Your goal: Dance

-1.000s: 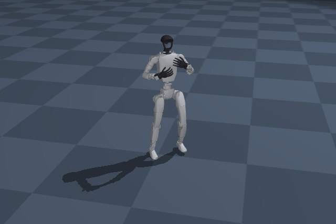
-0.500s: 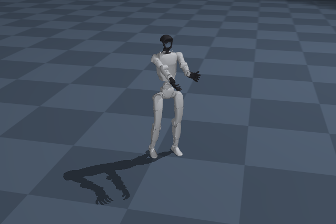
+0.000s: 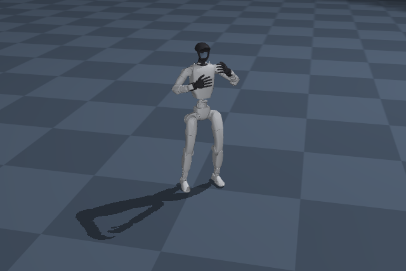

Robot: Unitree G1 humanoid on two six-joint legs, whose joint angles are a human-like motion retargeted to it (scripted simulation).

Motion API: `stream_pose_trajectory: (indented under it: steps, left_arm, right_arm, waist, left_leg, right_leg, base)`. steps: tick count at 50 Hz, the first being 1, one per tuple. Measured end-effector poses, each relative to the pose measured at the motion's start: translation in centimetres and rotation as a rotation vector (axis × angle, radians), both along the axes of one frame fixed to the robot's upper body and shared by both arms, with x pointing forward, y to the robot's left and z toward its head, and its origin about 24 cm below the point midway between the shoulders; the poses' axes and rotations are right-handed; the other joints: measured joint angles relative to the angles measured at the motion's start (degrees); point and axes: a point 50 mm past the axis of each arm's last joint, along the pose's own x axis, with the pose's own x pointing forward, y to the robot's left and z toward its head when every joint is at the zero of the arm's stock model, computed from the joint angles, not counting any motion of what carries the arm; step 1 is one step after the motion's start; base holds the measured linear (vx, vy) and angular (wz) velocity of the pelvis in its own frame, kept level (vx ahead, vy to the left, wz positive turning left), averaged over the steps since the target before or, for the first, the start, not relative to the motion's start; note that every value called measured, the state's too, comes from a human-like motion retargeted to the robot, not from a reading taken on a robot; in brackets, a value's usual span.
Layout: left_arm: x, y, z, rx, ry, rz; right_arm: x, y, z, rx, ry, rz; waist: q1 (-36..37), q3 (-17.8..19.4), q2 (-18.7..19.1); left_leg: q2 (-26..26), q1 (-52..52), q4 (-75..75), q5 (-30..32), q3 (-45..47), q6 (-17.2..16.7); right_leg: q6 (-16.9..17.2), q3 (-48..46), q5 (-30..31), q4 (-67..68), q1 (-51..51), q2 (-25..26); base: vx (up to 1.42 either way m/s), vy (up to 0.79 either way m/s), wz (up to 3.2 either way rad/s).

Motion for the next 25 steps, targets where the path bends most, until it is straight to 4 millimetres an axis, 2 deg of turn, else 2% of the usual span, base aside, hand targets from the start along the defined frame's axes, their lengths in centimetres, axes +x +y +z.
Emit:
stream_pose_trajectory:
  steps: [2,3,5,8,11,15,19,22,23,25]
  left_arm:
    - [-4.1,0.6,-0.4,-0.08,-0.112,-0.035]
    - [-5.3,1.0,-0.7,-0.106,-0.15,-0.009]
    - [-6.0,2.0,-1.5,-0.162,-0.177,0.114]
    - [-6.2,2.6,-1.6,-0.221,-0.148,0.146]
    - [-5.4,2.5,-1.5,-0.244,-0.067,0.128]
    - [-2.6,3.3,-0.5,-0.227,-0.084,0.241]
    - [2.4,3.5,1.6,-0.179,-0.32,0.486]
    - [6.8,2.0,2.3,-0.076,-0.453,0.641]
    - [8.6,1.6,1.9,-0.034,-0.445,0.702]
    - [12.2,1.1,-0.3,0.039,-0.368,0.849]
  right_arm:
    - [-3.5,-0.4,-0.6,0.063,-0.07,-0.033]
    - [-4.8,-0.5,-1.0,0.094,-0.092,-0.063]
    - [-6.4,-0.9,-1.5,0.151,-0.127,-0.138]
    - [-6.5,-1.7,-1.5,0.179,-0.15,-0.238]
    - [-5.2,-1.8,-0.8,0.169,-0.171,-0.267]
    - [-2.1,-0.9,1.2,0.12,-0.208,-0.264]
    - [2.7,0.1,2.7,-0.019,-0.236,-0.349]
    - [7.0,-0.3,2.1,-0.077,-0.167,-0.525]
    - [8.4,-0.2,1.4,-0.069,-0.117,-0.598]
    - [10.5,0.9,-0.1,-0.06,-0.049,-0.67]
  waist:
    - [-0.47,-0.31,0.13]
    - [-0.67,-0.79,0.25]
    - [-1.02,-1.7,-0.03]
    - [-2.3,-2.77,0.34]
    - [-3.17,-4.22,0.86]
    - [-1.54,-5.6,0.23]
    - [3.18,-4.53,0.37]
    - [6.08,-2.86,0.44]
    - [6.7,-2.46,0.32]
    - [7.49,-2.05,-0.14]
  left_leg:
    - [0.09,-2.62,5.29,-2.72,-2.59,-0.65]
    - [0.09,-4.05,8.02,-3.92,-3.85,-1.06]
    - [-0.14,-6.45,12.57,-5.86,-5.27,-1.56]
    - [-0.27,-9.0,16.43,-7.13,-6.8,-1.74]
    - [-0.39,-10.56,16.58,-6.82,-7.44,-1.64]
    - [-1.68,-9.65,11.27,-3.81,-6.48,-1.63]
    - [-0.91,-5.13,2.62,0.78,-1.69,-1.44]
    - [-0.95,-1.15,-3.67,4.21,0.3,-1.64]
    - [-1.25,-0.04,-5.49,5.13,0.41,-1.85]
    - [-2.36,2.16,-8.78,6.81,-0.28,-2.3]
  right_leg:
    - [0.15,-0.49,0.18,-1.32,0.78,0.64]
    - [0.25,-0.51,0.1,-1.82,1.04,1.0]
    - [0.69,-0.42,-0.37,-2.49,1.39,1.02]
    - [1.76,-0.57,-1.1,-2.62,1.34,1.22]
    - [1.91,-1.8,-1.12,-2.43,0.06,1.25]
    - [1.48,-2.54,-0.3,-2.14,-1.7,0.03]
    - [1.44,-0.86,-0.37,-0.05,-2.56,-0.73]
    - [1.69,-0.52,-0.9,2.77,-2.97,-1.67]
    - [1.56,-0.93,-1.23,3.63,-3.01,-2.04]
    - [0.92,-1.86,-2.0,5.15,-2.87,-2.73]
  base:
    - [0.16,-0.16,0.46]
    - [0.14,-0.11,0.35]
    - [0.08,-0.06,0.24]
    - [-0.04,0.03,0.33]
    - [-0.07,0.1,0.26]
    - [-0.05,0.12,-0.13]
    - [-0.02,0.14,-0.23]
    - [-0.05,0.12,0.02]
    - [-0.03,0.15,-0.04]
    - [0.06,0.19,-0.24]
